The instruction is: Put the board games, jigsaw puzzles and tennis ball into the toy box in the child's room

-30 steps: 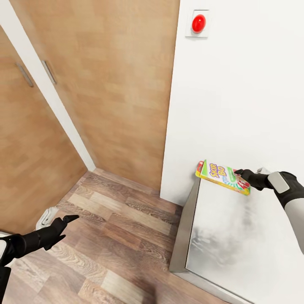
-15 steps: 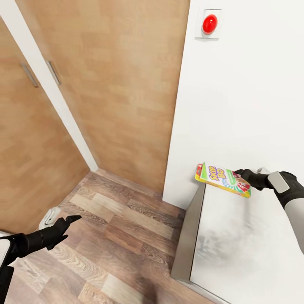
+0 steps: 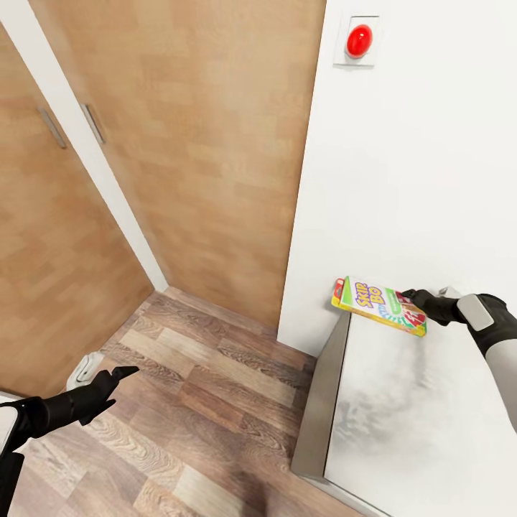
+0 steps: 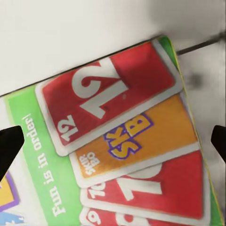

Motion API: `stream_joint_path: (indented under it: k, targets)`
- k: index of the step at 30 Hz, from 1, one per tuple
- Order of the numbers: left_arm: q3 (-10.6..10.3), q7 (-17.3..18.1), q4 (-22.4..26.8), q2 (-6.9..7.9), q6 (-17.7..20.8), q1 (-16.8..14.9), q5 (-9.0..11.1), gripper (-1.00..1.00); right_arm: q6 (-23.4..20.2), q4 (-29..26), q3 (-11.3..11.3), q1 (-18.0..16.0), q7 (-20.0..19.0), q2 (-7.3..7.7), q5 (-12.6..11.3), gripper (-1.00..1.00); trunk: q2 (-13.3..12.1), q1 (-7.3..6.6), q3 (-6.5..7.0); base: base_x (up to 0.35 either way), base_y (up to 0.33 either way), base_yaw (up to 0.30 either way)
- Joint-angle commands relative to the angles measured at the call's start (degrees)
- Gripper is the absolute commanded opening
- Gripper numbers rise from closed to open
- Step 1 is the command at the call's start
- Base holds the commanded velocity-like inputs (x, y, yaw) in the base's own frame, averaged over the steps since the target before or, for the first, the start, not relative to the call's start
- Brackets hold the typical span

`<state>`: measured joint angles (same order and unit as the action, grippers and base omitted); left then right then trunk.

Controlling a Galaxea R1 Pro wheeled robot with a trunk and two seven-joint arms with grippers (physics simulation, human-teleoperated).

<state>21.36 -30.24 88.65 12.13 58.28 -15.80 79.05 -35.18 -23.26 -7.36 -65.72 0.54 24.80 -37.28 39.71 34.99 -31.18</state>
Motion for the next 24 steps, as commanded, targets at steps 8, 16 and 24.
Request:
stream_joint_path:
  k: [8,16,24]
  targets:
    - [-0.06,-0.55,0.04,0.0,0.17,-0.14,0.73,1.0,4.65,-0.91,-6.63,3.19,0.22,1.17,-0.08,1.0,0.06,0.01,-0.06,-0.026,-0.005,0.0]
    - [-0.62,-0.54,-0.6,-0.97,0.1,-0.65,0.53,1.0,5.6,-1.71,-7.47,3.54,0.25,2.66,-0.11,1.0,0.06,0.01,-0.06,-0.246,-0.084,0.0]
    - [-23.54,10.43,-37.74,-4.43,-11.83,-21.57,-4.75,1.0,-1.09,-26.99,-13.69,14.4,0.64,2.94,-3.56,1.0,0.06,0.01,-0.06,-0.273,-0.078,-0.004]
